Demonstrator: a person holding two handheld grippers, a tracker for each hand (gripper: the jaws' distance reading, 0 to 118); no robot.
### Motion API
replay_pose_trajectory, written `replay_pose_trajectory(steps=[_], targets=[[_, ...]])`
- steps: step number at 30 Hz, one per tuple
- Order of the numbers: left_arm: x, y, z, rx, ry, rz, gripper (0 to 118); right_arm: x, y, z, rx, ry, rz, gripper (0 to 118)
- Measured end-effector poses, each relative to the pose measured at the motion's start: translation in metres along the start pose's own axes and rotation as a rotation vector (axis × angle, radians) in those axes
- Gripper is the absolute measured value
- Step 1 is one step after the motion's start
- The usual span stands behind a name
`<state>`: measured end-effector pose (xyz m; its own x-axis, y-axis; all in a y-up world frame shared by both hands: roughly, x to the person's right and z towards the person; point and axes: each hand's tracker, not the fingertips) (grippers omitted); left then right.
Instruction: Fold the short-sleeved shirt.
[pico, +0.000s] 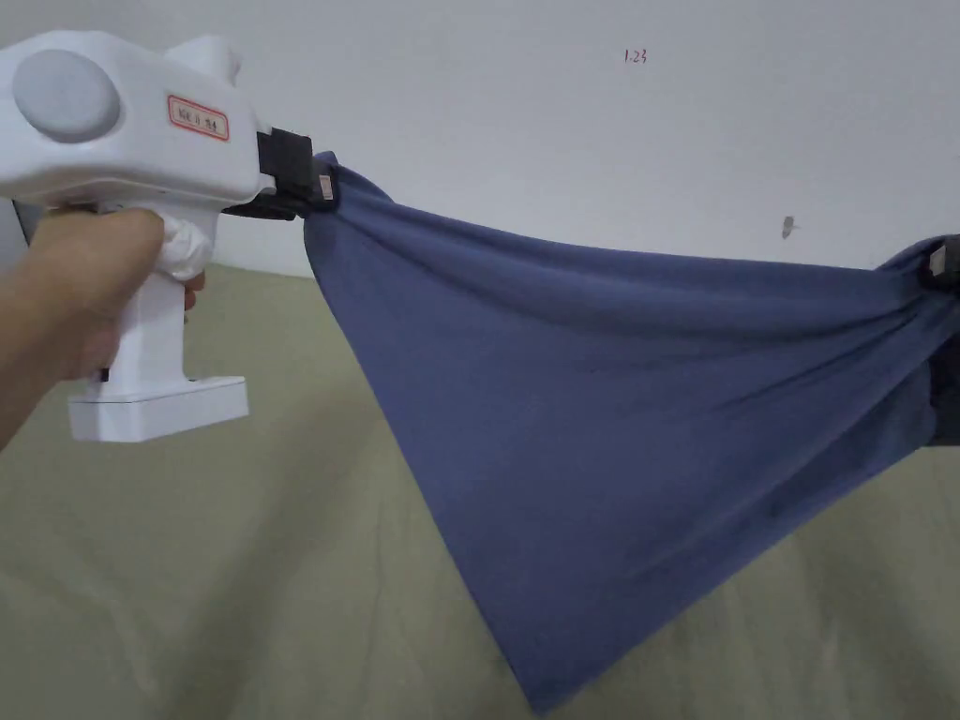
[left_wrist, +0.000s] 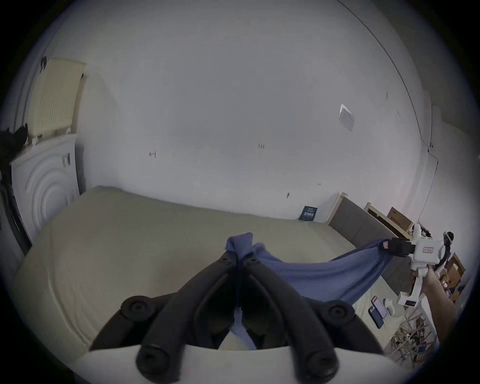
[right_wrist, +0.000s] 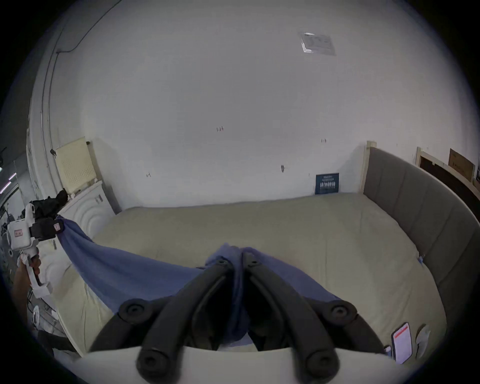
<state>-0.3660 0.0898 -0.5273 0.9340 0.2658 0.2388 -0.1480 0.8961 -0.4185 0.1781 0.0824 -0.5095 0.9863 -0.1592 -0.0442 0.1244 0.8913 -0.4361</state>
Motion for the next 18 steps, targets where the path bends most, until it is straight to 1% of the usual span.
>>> replay_pose_trajectory(steps=[3,5,8,10,13,18], targets=[[-0.001,0.018,-0.001,0.027,-0.012,0.005,4,-0.001,0.021,-0.006,-0.004,-0.002,-0.009,5],[0.001,0.030,-0.003,0.028,0.011,0.000,4,-0.002,0.032,-0.008,0.022,-0.008,-0.018,5],[0.013,0.040,0.002,0.035,0.028,-0.042,4,-0.007,0.046,-0.012,0.062,-0.010,-0.015,5],[0.016,0.047,0.001,0.042,0.026,-0.049,4,-0.012,0.053,-0.018,0.060,-0.006,-0.016,5],[0.020,0.054,0.001,0.044,0.047,-0.066,4,-0.019,0.055,-0.026,0.056,-0.004,-0.011,5],[0.015,0.051,0.004,0.032,0.065,-0.054,4,-0.025,0.046,-0.030,0.044,0.012,-0.014,5]])
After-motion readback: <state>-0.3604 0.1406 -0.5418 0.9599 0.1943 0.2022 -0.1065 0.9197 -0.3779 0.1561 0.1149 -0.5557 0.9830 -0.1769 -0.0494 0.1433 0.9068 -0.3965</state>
